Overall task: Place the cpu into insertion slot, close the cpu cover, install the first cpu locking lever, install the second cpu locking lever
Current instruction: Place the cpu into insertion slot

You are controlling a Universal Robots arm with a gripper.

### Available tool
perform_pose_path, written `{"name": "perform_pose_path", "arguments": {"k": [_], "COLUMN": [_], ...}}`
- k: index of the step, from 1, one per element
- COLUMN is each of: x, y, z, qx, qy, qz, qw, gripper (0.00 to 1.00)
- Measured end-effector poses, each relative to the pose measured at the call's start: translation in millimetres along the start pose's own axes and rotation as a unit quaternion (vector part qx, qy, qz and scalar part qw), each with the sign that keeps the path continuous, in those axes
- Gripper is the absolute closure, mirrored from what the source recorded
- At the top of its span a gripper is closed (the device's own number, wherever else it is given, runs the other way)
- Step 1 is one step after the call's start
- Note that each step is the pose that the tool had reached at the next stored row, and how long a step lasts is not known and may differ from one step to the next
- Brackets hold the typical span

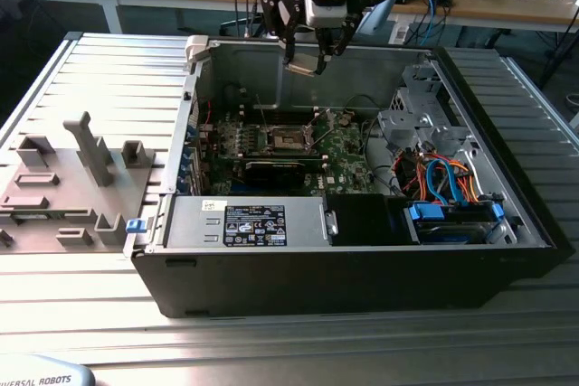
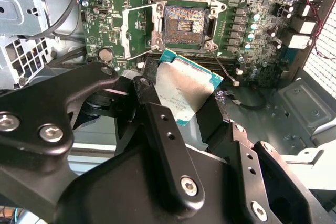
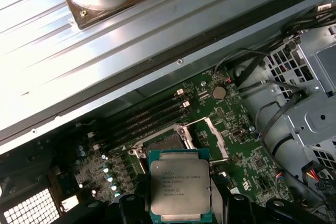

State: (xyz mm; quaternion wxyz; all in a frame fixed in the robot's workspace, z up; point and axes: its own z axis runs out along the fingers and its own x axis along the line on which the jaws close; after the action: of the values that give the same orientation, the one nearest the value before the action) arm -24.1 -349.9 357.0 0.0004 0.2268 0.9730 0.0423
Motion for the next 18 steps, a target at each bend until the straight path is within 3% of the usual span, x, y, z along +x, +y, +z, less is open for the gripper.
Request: {"name": "perform_pose_path", "arguments": {"k": [18], "x": [0.0], "y": [0.0], "z": [0.0], "qx": [-0.0001], "qy": [-0.0009], "qz": [0.01], "qw": [0.9999], "gripper": [0.46]}}
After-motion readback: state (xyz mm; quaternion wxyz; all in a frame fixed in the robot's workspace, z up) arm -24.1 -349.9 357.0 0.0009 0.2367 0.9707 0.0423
